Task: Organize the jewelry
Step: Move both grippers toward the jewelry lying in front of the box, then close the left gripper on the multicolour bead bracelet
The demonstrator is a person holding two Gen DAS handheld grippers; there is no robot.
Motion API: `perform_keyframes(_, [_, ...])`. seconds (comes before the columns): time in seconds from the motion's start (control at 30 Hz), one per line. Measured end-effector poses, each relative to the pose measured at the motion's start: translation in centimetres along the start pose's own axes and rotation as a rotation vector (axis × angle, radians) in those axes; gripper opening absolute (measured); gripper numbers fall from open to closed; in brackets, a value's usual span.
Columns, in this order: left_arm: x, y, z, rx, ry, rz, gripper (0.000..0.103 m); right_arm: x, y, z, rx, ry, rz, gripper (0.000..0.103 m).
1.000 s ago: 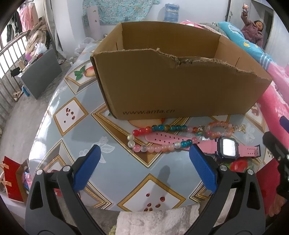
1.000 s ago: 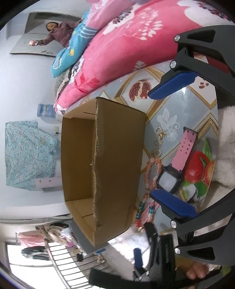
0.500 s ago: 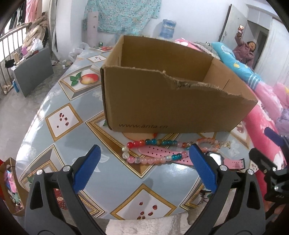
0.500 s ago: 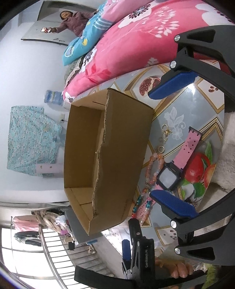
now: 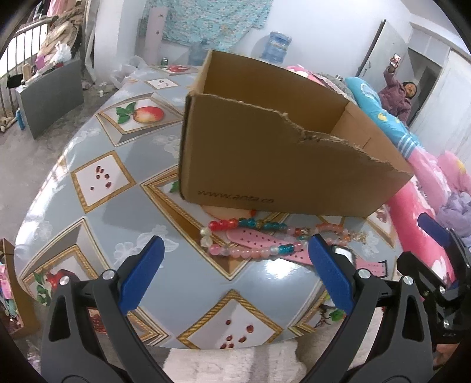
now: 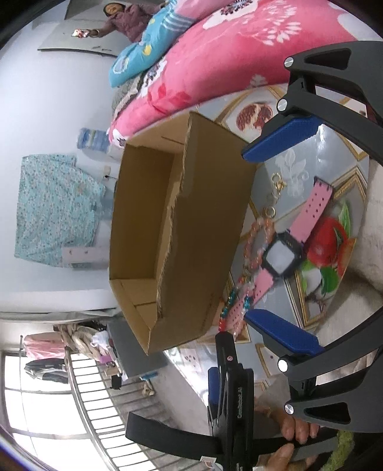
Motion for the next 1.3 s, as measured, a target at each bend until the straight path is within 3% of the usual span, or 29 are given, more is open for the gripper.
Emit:
perform_keyframes(0.37, [-0.9, 0.6, 0.3, -0.010, -0.056, 0.056, 0.094, -0.2, 0.0, 1.9, -0.057, -0.061, 0.047, 0.097])
perform_keyframes(0.8, [-0.7, 0.5, 0.5, 0.000, -0.077, 0.119, 0.094, -2.0, -0.4, 3.5, -0.102, -0.100, 0.015, 0.092])
perform_keyframes(1.3, [0.9, 0.6, -0.4, 0.052, -0.118, 0.186, 0.094, -2.2, 0.4, 3.2, -0.106, -0.114, 0.015, 0.078])
Point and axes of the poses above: each gripper's, at about its wrist camera, not at the fingertips, and z roughly the way its jaws point, x to its right, y to its underside, the point moved 4 cm from there along z, roughly the way its jaws point, and after that the axes turned 7 degrees about -x, right-handed, at the moved point
